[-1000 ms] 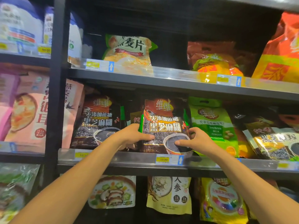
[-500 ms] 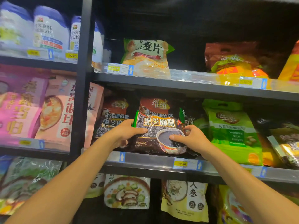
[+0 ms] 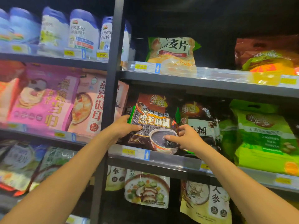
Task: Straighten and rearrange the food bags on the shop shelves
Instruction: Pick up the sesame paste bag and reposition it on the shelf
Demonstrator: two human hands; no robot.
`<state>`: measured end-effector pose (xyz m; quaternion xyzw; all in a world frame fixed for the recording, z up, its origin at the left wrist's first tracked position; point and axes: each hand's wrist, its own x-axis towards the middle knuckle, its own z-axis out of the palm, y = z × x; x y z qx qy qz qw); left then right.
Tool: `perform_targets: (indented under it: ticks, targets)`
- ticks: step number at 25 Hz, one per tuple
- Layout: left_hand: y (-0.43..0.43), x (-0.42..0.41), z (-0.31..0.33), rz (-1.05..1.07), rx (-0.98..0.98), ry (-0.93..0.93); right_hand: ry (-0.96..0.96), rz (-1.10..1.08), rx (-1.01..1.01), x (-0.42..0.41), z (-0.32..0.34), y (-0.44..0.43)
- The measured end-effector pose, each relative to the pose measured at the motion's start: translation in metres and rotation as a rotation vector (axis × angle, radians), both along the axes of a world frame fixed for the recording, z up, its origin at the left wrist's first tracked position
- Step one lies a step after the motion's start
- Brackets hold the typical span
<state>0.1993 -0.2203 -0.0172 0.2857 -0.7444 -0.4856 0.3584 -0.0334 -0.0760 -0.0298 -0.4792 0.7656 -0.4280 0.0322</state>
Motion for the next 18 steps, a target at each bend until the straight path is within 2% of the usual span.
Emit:
perform_targets:
  ticks: [3, 8, 10, 14, 18]
  targets:
    - [0.004, 0.004, -0.003, 0.061, -0.064, -0.006, -0.018, 0.011, 0.029, 0.005, -0.006, -0.010]
    - [0.034, 0.018, -0.012, 0.231, -0.548, -0.027, 0.010, 0.043, 0.086, 0.013, -0.004, -0.005]
    - [0.033, 0.023, -0.020, 0.300, -0.631, -0.061, 0.019, 0.053, 0.113, 0.018, -0.001, -0.002]
    - [0.017, 0.023, -0.028, 0.219, -0.437, -0.294, 0.103, 0.093, 0.158, 0.023, 0.001, -0.001]
    - [0.012, 0.020, -0.027, 0.242, -0.419, -0.312, 0.170, 0.095, 0.128, 0.020, -0.004, -0.009]
